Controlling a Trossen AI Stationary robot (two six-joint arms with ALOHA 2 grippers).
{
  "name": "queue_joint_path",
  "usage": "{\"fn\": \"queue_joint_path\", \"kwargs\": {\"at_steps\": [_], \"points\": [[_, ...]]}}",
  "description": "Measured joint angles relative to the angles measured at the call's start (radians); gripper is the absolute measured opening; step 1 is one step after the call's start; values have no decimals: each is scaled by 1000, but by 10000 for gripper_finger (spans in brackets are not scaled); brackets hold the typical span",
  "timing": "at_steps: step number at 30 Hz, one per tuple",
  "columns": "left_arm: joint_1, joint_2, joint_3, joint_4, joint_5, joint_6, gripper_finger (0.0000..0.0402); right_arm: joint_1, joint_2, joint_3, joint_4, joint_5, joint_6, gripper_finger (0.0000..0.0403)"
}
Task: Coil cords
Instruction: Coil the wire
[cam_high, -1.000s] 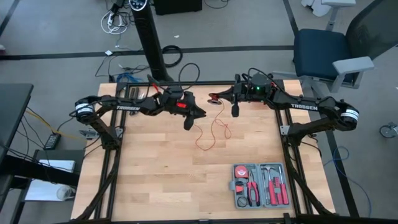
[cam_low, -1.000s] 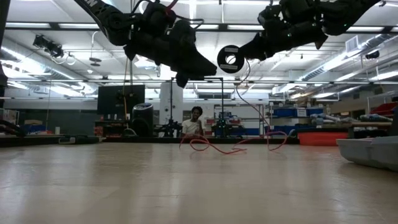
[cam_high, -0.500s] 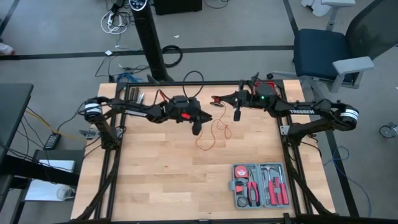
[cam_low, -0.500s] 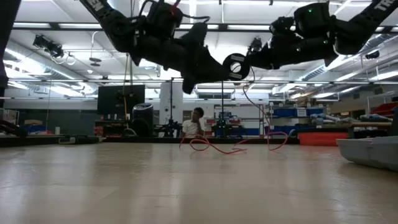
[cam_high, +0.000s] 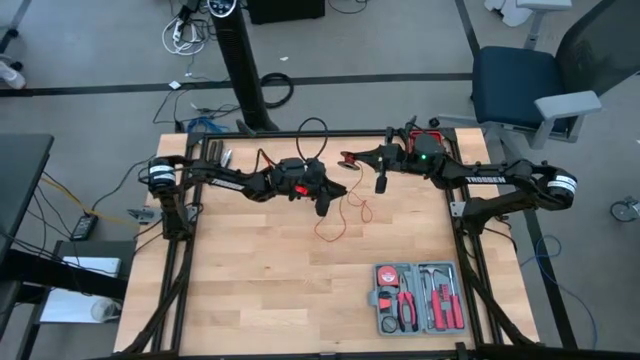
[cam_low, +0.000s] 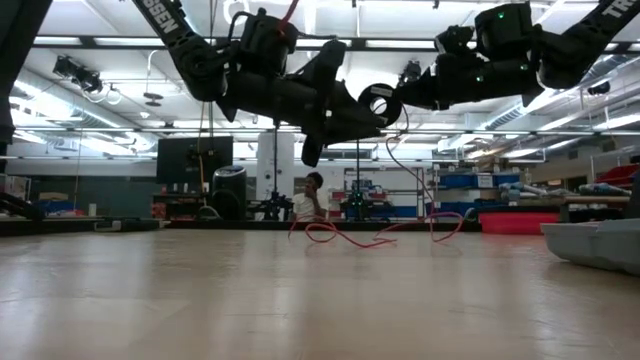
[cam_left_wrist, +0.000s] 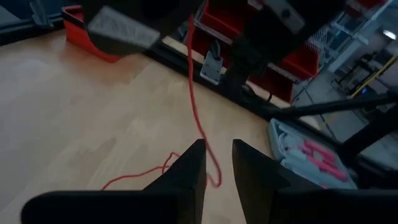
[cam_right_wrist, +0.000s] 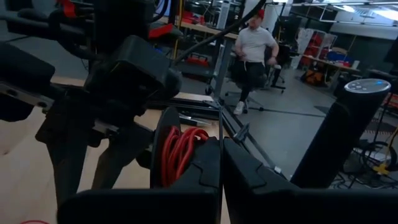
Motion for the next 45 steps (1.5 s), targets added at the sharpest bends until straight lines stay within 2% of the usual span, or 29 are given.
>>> {"fn": "queue_joint_path", "kwargs": {"at_steps": [10, 21, 26, 30, 38, 45], "points": [[-3, 0, 0, 0, -33, -34, 140, 0, 0, 0, 8, 0, -6, 2], [-7, 0, 0, -3, -33, -56, 142, 1, 0, 0, 41, 4, 1, 2], [-11, 0, 0, -2, -35, -56, 142, 27, 0, 0, 78, 84, -14, 2], [-12, 0, 0, -1, -65, -55, 142, 48, 0, 1, 151, 87, -2, 2], [-12, -1, 0, 7, -98, -53, 142, 86, 1, 1, 178, 124, -4, 2], [-15, -1, 0, 90, -65, -11, 142, 114, 2, 1, 201, 154, -16, 2]]}}
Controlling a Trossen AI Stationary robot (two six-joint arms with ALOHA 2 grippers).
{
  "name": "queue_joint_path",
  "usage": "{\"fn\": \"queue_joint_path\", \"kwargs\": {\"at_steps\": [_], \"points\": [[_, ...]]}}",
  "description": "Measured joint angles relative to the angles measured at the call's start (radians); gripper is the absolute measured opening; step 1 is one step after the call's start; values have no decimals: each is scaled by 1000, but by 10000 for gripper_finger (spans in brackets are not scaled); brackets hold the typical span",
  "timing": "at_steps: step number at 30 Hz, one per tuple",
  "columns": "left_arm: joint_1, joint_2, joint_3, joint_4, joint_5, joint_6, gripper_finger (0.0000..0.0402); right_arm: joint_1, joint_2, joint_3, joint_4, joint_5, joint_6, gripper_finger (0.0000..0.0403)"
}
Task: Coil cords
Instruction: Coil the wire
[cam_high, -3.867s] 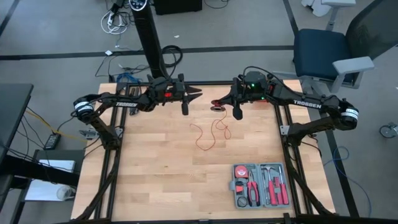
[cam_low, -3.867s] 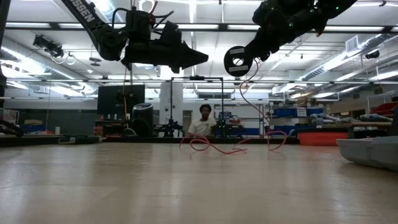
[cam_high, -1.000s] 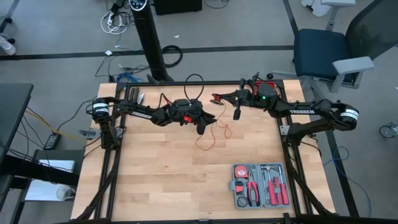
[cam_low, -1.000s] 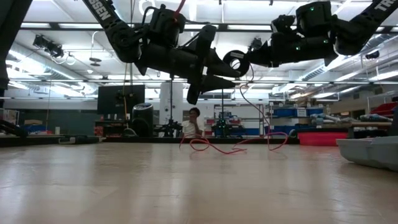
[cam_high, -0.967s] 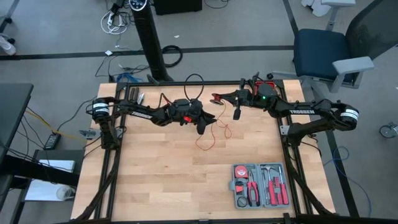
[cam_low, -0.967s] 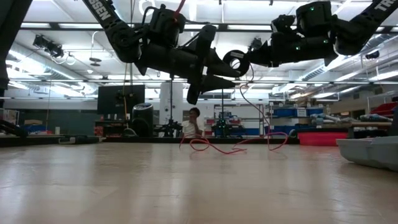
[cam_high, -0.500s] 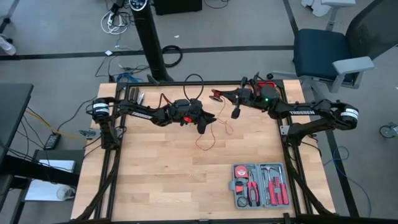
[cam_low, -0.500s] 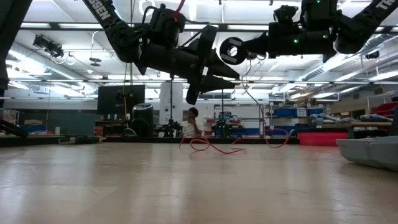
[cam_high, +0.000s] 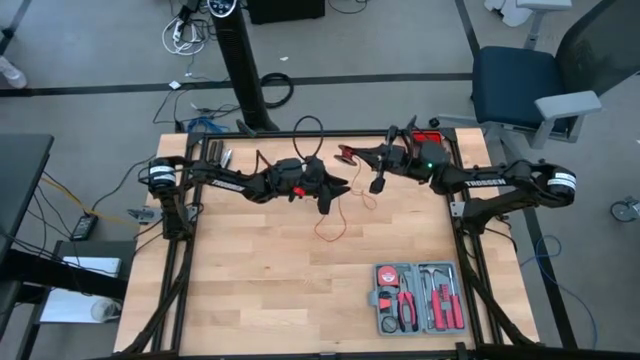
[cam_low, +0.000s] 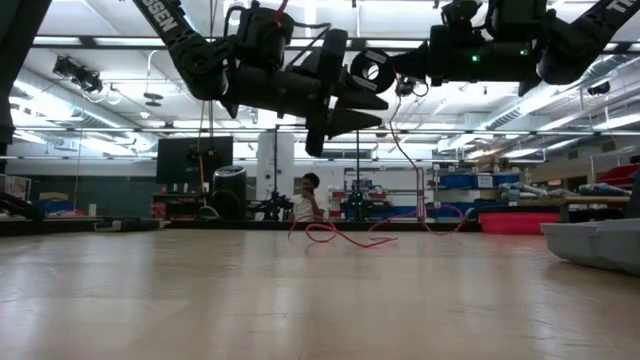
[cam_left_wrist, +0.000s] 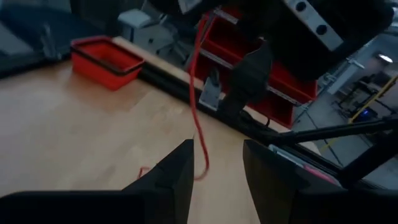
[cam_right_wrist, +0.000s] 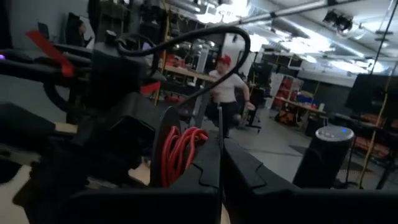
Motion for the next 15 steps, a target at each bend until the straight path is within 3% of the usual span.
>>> {"fn": "queue_joint_path", "kwargs": {"at_steps": [4, 15], "points": [[-14, 0, 1, 25, -46, 68, 142, 21, 8, 0, 27, 30, -20, 2], [-18, 0, 2, 16, -126, 65, 142, 28, 8, 0, 38, 37, -43, 2]]}}
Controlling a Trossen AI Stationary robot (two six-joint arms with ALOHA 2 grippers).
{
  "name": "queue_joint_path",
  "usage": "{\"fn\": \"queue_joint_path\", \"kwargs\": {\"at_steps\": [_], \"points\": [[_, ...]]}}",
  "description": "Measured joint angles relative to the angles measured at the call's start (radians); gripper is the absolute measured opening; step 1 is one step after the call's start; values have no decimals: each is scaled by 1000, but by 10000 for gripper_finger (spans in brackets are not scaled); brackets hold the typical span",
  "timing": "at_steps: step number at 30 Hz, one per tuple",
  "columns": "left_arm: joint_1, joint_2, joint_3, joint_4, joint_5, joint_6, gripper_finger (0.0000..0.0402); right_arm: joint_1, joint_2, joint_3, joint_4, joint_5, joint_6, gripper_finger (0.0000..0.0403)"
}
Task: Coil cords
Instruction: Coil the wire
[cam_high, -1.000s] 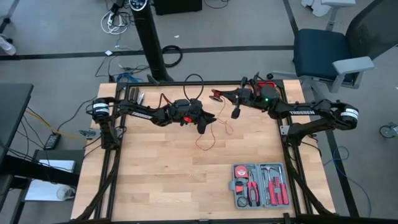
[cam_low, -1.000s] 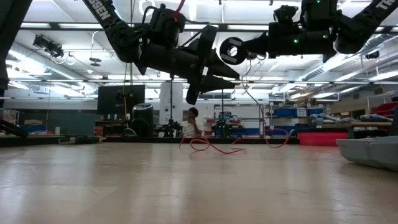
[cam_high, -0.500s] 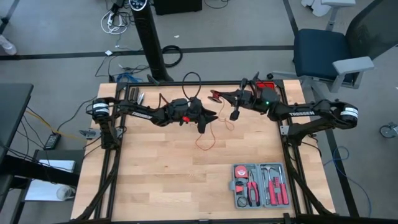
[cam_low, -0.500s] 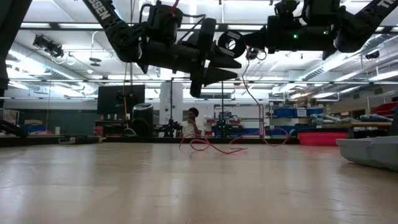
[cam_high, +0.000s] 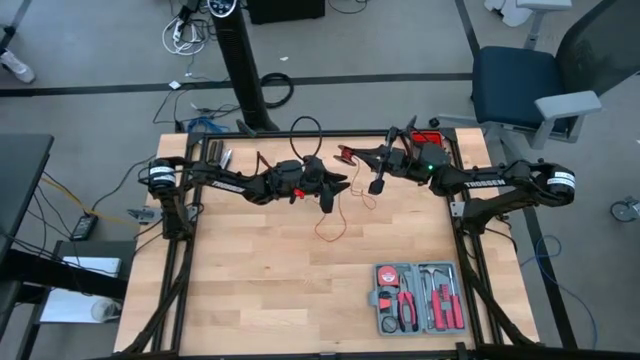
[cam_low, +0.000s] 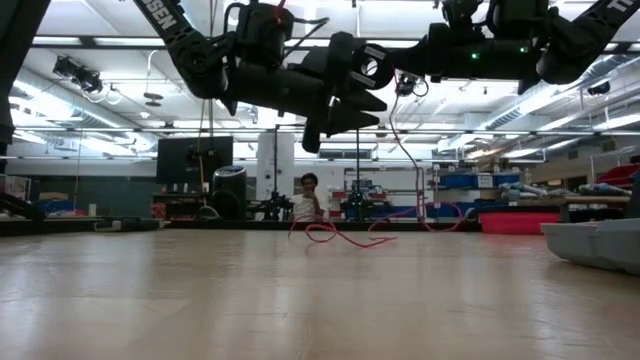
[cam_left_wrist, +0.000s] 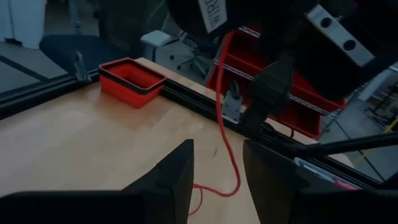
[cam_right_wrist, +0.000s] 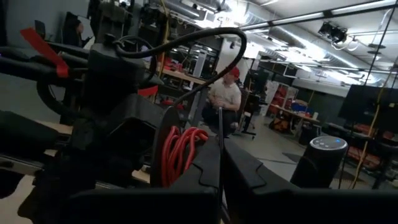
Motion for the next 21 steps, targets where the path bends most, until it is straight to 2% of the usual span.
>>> {"fn": "queue_joint_path", "kwargs": {"at_steps": [5, 9, 12, 21], "points": [[-12, 59, 52, 4, -6, -16, 142, 0, 0, 0, 18, -3, -9, 2], [-19, 90, 123, -92, 78, 2, 142, 0, 0, 0, 9, -4, -9, 2], [-18, 89, 146, -151, 63, 0, 142, 1, 0, 0, -3, -4, -9, 2], [-18, 89, 150, -169, 39, 16, 142, 3, 0, 0, -5, -4, -10, 2]]}}
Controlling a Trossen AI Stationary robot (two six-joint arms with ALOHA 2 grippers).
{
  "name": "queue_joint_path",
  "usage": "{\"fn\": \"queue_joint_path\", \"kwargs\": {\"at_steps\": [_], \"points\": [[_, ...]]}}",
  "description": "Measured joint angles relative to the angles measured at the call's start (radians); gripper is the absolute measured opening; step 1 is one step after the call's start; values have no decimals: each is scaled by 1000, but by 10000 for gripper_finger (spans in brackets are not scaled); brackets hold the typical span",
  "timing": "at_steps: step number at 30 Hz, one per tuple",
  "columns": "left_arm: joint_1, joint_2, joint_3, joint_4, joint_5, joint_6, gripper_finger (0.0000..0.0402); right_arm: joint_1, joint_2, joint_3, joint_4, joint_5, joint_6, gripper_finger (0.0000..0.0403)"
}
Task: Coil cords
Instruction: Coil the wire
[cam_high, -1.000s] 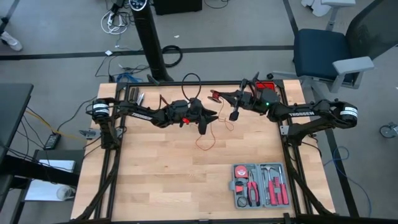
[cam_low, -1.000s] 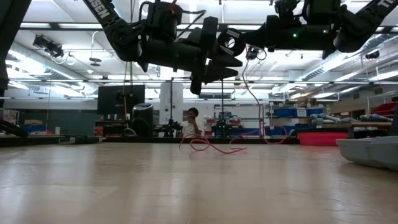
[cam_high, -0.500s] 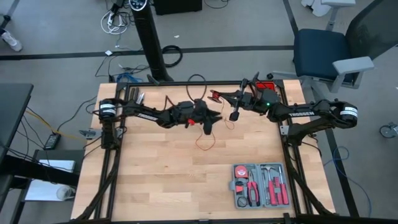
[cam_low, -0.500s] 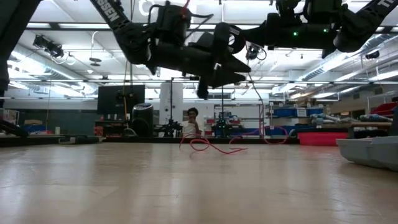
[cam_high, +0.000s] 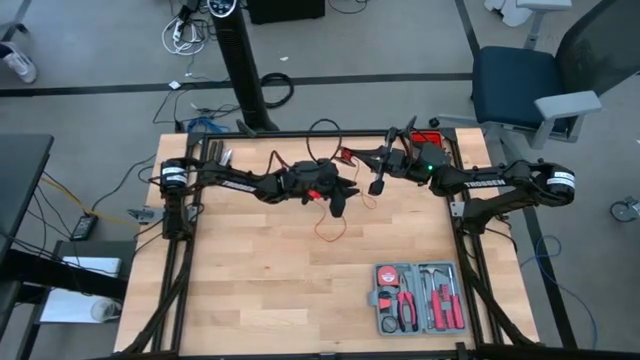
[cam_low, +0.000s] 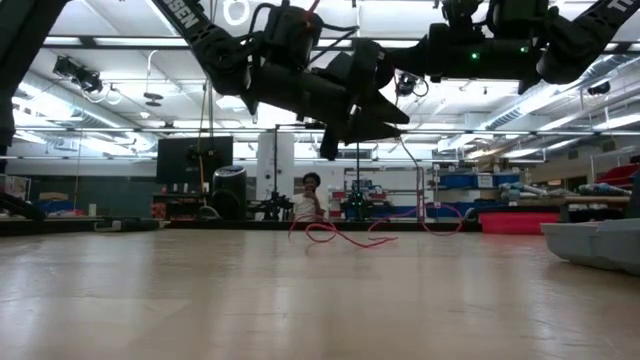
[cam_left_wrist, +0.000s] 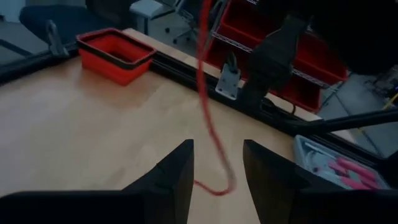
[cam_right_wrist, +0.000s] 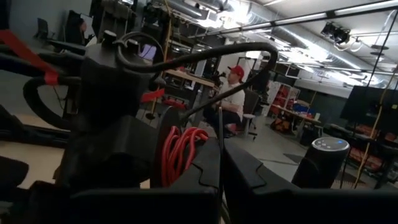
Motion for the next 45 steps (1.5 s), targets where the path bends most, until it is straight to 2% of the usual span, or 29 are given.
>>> {"fn": "queue_joint_path", "kwargs": {"at_steps": [4, 9, 11, 17, 22, 27, 32, 38, 45], "points": [[0, 0, 0, -40, -25, 15, 121, 0, 0, 0, -4, 0, 0, 2], [0, 0, 0, -50, -11, 60, 31, 0, 0, 0, -23, 0, -8, 2], [0, -2, 0, -54, -1, 64, 10, 0, 0, 0, -26, 0, -9, 2], [3, -5, 0, -99, 20, 65, 3, -8, 0, 0, -34, 0, -9, 2], [19, -73, 0, -279, 29, 117, 1, -14, -12, 0, -61, -4, -9, 2], [42, -166, 0, -487, -77, 223, 1, -14, -12, 0, -87, -41, -8, 2], [54, -258, -1, -637, -150, 299, 1, -15, -11, 0, -136, -148, -27, 2], [53, -331, -1, -662, -150, 327, 0, -36, 4, 0, -186, -161, -68, 2], [53, -347, 6, -653, -115, 283, 2, -55, 11, 0, -229, -189, -113, 2]]}}
